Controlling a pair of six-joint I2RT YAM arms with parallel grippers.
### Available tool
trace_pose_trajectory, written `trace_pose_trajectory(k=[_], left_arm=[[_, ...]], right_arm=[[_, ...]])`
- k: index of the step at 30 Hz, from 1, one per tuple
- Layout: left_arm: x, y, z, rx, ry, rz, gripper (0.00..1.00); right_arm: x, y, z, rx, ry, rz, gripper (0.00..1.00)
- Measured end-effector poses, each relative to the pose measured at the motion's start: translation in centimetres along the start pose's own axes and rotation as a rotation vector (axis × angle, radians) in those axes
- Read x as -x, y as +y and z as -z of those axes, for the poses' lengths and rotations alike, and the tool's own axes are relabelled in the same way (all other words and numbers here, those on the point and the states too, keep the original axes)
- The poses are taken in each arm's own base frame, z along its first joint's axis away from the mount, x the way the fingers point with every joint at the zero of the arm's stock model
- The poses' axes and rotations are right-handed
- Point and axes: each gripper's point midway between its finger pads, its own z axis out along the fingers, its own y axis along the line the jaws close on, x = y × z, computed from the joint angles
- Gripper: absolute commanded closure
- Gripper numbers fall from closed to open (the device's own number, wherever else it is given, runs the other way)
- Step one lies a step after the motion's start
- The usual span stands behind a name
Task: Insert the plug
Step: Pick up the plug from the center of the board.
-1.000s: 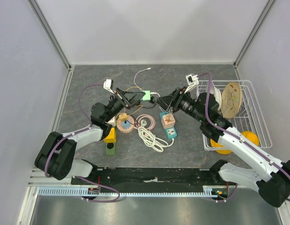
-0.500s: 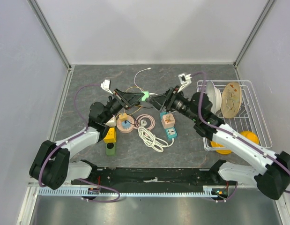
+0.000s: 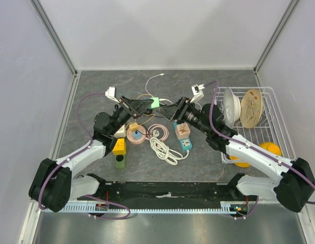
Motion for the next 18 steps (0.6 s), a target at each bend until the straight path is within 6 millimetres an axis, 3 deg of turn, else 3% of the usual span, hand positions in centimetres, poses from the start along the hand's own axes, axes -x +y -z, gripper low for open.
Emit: trace_pose_trajectory(k=[4,11,18], left_arm=[[-0.3,-0.1,0.0,-0.002,0.006,0.011,0.98],[-1.0,-0.8,0.0,-0.015,0.024,0.038,0.98],[-0.8,-1.4,0.4,-0.026,0.006,0.045,0.98]], right_arm=[[-0.2,-0.7,0.0,-0.001,-0.029,-0.026,0.35],[1.1,0.6,-0.6,0.077,-0.11,-0.05,0.37],[1.7,1.3,-1.2,0.131,-0.143,-0.074,0.46]])
